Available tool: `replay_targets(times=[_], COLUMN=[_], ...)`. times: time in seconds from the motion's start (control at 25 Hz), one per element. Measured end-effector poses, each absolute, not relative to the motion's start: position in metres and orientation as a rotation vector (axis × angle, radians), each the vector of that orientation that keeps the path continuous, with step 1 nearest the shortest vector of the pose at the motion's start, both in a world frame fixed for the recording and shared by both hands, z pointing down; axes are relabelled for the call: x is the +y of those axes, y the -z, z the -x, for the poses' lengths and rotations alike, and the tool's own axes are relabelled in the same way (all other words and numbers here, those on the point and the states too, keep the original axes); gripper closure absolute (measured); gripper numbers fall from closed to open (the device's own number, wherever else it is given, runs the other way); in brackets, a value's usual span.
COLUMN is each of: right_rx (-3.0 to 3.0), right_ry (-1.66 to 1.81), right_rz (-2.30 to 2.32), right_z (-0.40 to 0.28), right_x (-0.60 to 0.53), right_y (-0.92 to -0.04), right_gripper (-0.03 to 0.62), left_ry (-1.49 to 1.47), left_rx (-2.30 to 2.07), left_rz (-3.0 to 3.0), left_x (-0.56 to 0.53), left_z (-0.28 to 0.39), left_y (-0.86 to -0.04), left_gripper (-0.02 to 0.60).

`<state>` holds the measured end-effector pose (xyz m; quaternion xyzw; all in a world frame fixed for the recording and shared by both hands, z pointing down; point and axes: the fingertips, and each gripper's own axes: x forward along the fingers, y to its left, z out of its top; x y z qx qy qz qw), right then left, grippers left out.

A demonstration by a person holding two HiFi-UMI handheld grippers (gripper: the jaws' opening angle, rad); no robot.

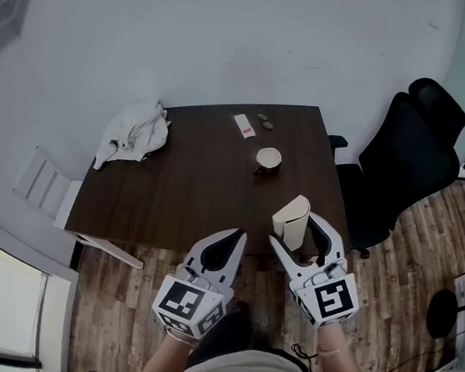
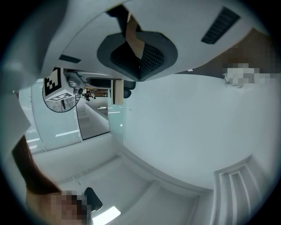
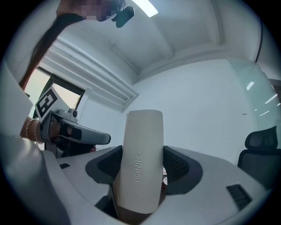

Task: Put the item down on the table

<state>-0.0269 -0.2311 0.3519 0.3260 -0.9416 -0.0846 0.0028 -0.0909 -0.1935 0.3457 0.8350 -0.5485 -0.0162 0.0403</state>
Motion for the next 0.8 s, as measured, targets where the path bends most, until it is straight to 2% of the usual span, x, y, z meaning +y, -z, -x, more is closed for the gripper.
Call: replay_targets(times=[0.8], right_rx=[-2.661], right_ry=[0.413], right_rz=[-0.785], right_z=[0.127], right_x=[-0.336], right_y=[-0.450], right_gripper=[0.299], left_ry=[0.052], left_rx=[-1.599], left_rz=[-2.595], left_x=[-0.281], left_z=[0.176], left_y=[-0.357], left_gripper=[0.563])
